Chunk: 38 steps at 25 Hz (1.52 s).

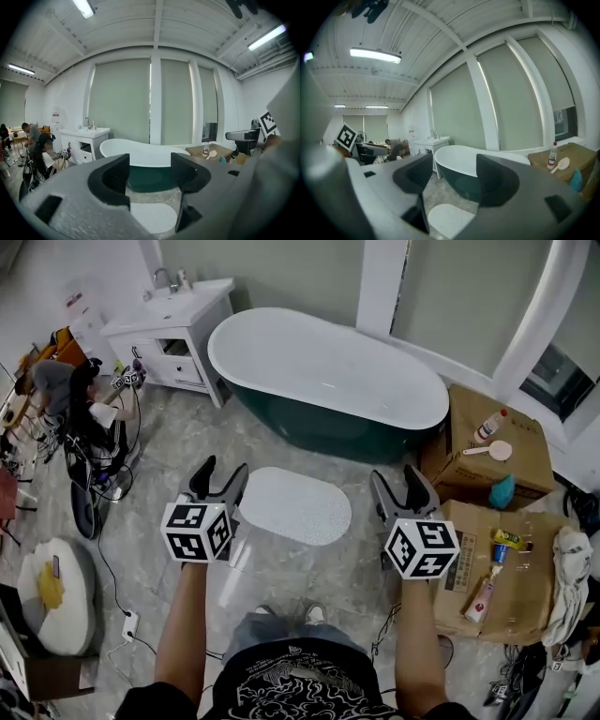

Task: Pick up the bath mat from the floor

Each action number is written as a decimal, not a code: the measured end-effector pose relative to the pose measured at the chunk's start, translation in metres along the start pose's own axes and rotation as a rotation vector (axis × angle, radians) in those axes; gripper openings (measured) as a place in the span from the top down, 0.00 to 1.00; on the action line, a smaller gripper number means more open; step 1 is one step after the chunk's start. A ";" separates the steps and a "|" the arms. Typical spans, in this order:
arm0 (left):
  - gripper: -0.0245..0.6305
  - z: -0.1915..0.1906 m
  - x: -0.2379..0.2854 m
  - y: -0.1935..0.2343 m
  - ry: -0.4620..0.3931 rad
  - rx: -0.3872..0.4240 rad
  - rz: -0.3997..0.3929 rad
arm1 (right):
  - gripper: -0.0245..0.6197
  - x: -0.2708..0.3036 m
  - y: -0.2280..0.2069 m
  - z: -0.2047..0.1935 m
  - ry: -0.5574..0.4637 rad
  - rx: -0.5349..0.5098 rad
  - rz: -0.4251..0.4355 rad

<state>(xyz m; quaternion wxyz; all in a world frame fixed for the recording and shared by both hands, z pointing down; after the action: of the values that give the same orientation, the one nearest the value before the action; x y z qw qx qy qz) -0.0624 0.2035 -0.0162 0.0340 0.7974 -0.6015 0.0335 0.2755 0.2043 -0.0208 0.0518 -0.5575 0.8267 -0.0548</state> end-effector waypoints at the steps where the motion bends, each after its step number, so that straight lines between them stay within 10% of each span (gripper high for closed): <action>1: 0.53 0.000 0.005 0.005 0.000 0.003 0.000 | 0.53 0.005 0.000 -0.001 -0.002 0.000 -0.005; 23: 0.52 0.016 0.189 0.206 0.005 -0.036 -0.283 | 0.51 0.183 0.084 -0.002 -0.010 -0.054 -0.313; 38: 0.52 0.006 0.222 0.216 0.027 -0.043 -0.336 | 0.51 0.197 0.078 -0.006 0.009 -0.063 -0.383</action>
<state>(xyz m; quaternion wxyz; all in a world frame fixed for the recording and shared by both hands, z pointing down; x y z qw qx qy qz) -0.2097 -0.0686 0.0019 0.0640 0.8854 -0.4598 0.0252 0.1293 0.0508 -0.0313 0.0192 -0.7057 0.7071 -0.0401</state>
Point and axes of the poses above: the fingertips, and each gripper's own axes: x forward along the fingers, y to its left, z out of its top, the point moved 5 cm from there along -x, backward along the fingers, and after that the axes turned 10 degrees about -y, right-handed, at the moved point
